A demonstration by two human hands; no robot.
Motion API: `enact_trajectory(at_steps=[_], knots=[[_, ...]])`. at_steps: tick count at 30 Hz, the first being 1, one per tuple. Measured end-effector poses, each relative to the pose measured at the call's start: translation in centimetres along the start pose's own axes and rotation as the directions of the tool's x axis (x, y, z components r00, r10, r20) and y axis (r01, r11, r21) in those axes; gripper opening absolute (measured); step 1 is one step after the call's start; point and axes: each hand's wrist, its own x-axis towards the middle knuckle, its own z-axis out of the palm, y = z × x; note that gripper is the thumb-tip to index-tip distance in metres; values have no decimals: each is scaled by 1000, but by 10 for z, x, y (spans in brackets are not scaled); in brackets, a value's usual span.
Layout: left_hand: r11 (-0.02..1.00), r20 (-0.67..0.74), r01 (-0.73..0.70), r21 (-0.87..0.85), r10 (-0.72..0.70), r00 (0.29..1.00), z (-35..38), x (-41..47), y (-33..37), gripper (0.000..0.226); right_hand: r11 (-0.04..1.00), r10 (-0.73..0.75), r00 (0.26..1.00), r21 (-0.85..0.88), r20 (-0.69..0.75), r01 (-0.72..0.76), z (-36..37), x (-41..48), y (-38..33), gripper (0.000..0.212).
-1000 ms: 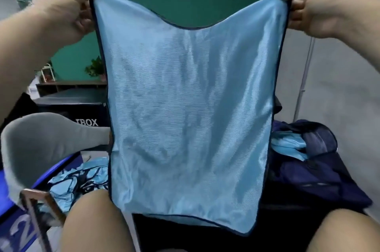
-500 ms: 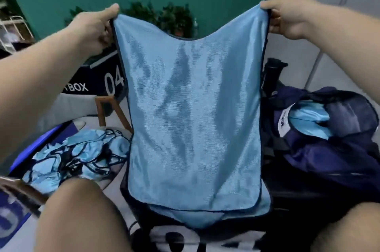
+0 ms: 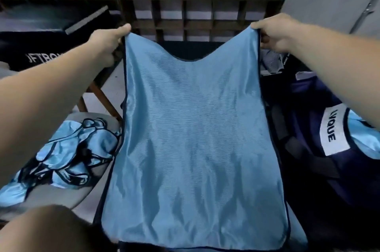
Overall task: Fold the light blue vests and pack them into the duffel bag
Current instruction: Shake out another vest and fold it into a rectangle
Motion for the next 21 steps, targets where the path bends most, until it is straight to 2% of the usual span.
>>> enact_trajectory(at_steps=[2, 5, 9, 13, 15, 17, 19, 21], knots=[[1000, -45, 4, 11, -4, 999, 9, 17, -17, 35, 1000, 21, 1000, -4, -19, -21, 6, 21, 17, 13], [1000, -61, 18, 14, -17, 998, 16, 47, -37, 52, 998, 61, 997, -24, -55, -63, 16, 47, 36, 11], [999, -65, 37, 37, -34, 997, 35, 75, -46, 56, 994, 97, 990, -40, -100, -102, 25, 79, 51, 11], [997, -69, 24, 71, -20, 997, 57, 95, -43, 37, 997, 78, 980, -15, -182, -82, 34, 110, 54, 11], [999, -74, 1, 40, 2, 997, 62, 109, -43, 42, 999, 46, 975, -17, -219, -51, 34, 125, 53, 12], [1000, -63, -10, 13, 11, 998, 63, 124, -44, 43, 997, 36, 981, -64, -188, -49, 34, 148, 55, 11], [1000, -11, 4, 15, -4, 1000, 67, 130, -49, 36, 994, 47, 979, -83, -200, -65, 35, 157, 57, 14], [998, 74, 18, 59, -22, 997, 71, 127, -57, 27, 993, 62, 979, -91, -195, -81, 40, 152, 63, 27]])
